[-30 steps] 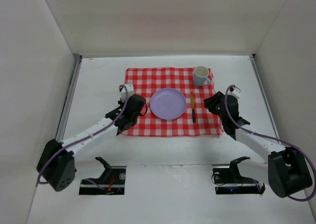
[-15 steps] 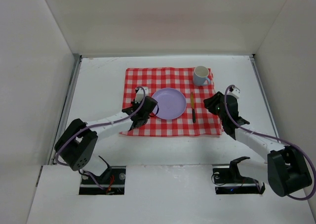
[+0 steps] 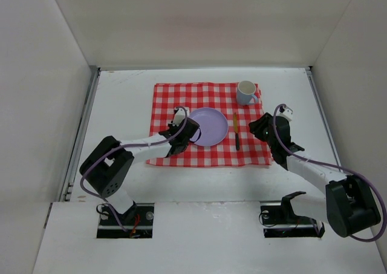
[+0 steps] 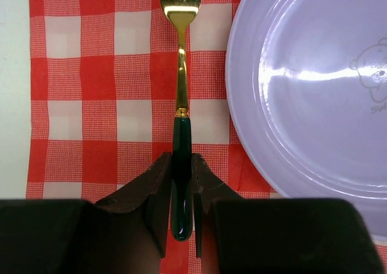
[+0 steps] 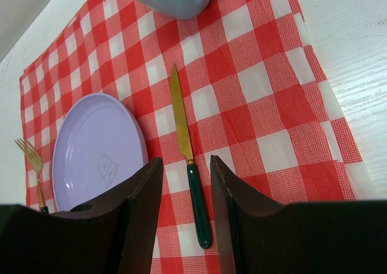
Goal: Set the dinner table for one person
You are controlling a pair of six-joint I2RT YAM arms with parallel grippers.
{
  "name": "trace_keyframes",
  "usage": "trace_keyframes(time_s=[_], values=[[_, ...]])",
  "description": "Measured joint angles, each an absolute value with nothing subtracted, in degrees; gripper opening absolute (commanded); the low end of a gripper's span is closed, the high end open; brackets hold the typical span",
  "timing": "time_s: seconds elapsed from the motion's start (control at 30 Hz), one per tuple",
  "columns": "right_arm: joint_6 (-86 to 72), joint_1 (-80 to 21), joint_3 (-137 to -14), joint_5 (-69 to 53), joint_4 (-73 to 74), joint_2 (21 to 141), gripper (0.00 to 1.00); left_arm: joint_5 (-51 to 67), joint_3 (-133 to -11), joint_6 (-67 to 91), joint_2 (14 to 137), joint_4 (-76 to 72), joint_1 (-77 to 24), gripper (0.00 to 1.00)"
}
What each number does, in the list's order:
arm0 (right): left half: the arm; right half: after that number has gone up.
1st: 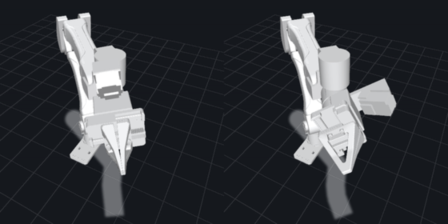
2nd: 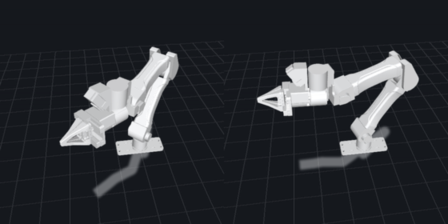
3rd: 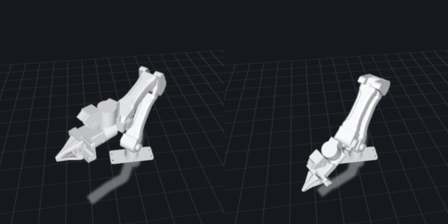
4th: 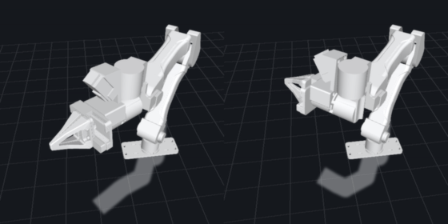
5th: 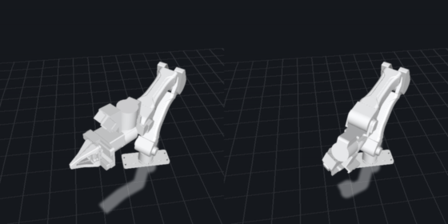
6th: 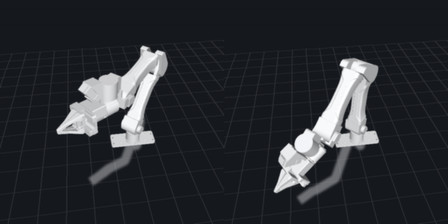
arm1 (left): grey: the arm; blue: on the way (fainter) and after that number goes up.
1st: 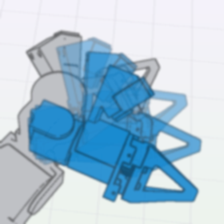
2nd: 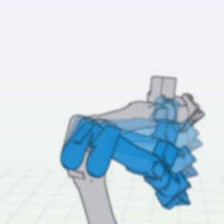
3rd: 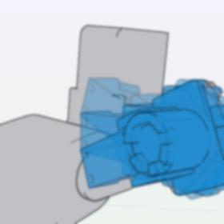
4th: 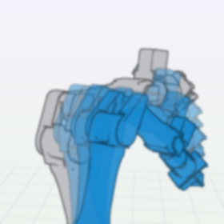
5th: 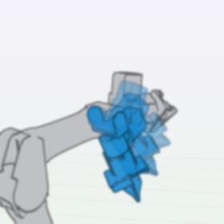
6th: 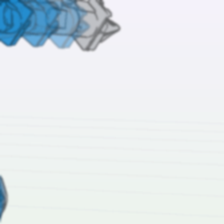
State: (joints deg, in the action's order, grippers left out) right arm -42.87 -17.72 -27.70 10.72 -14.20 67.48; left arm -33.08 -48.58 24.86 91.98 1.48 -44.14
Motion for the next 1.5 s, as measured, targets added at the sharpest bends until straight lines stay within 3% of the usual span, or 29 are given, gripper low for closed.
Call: trace_keyframes(time_s=[0.33, 0.73, 0.9, 1.1, 1.2, 1.5], values=[[-42.87, -17.74, -27.70, 10.70, -14.17, 67.68, 0.43, -33.04, -48.62, 24.91, 95.07, 0.89, -43.20, 0.12], [-42.85, -17.74, -27.70, 10.74, -14.17, 67.61, 0.48, -33.10, -48.23, 25.36, 93.43, 0.54, -43.13, 0.33], [-42.87, -17.74, -27.68, 11.49, -14.17, 66.41, 0.48, -33.71, -45.89, 26.70, 83.24, 1.32, -43.97, 0.38], [-42.98, -17.61, -25.98, 14.63, -15.51, 61.71, 0.36, -34.41, -39.42, 32.18, 66.59, 0.64, -42.46, 0.43], [-43.40, -16.34, -24.05, 16.21, -15.94, 58.63, 0.35, -34.59, -34.74, 36.77, 60.40, 2.04, -38.89, 0.45], [-46.44, -10.24, -18.81, 21.58, -17.43, 53.10, 0.54, -31.51, -22.06, 48.56, 35.00, 15.70, -25.67, 0.51]])
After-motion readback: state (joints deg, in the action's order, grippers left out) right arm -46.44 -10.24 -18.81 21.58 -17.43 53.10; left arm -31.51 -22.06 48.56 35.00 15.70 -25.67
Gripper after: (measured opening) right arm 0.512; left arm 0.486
